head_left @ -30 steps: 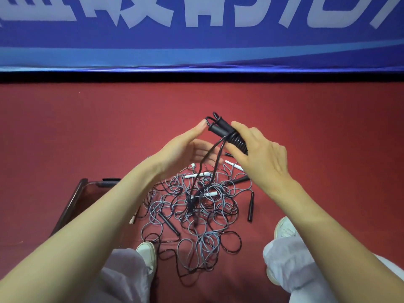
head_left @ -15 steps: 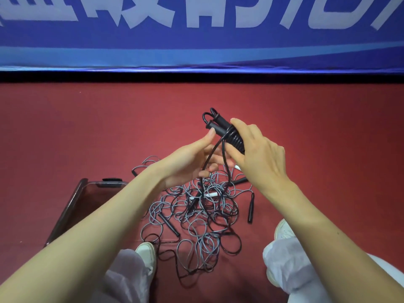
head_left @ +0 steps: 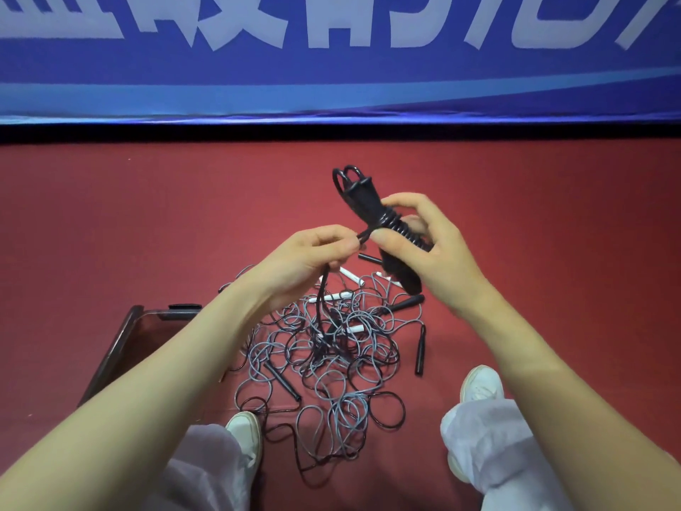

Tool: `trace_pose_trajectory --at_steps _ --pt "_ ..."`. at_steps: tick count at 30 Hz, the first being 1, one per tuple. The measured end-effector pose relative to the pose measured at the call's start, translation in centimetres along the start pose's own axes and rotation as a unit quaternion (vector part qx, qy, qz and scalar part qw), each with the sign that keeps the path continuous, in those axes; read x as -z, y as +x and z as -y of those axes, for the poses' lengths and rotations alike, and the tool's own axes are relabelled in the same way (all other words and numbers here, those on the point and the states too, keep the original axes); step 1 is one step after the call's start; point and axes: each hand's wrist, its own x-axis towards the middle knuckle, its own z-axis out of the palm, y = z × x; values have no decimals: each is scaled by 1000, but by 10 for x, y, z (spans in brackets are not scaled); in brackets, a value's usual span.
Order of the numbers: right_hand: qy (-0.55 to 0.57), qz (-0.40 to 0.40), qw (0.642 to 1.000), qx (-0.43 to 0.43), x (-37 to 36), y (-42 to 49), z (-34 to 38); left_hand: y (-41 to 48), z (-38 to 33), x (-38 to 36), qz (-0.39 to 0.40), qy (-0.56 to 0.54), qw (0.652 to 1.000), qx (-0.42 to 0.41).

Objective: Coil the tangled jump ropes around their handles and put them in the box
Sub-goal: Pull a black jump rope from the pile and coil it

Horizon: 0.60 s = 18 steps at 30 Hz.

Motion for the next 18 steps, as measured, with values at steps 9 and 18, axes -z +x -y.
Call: trace_pose_trajectory --at_steps 9,18 --pt "218 119 954 -169 4 2 -1 -8 -7 -6 16 93 993 -73" --pt "187 139 943 -238 4 4 1 -13 -11 -4 -15 140 989 -39"
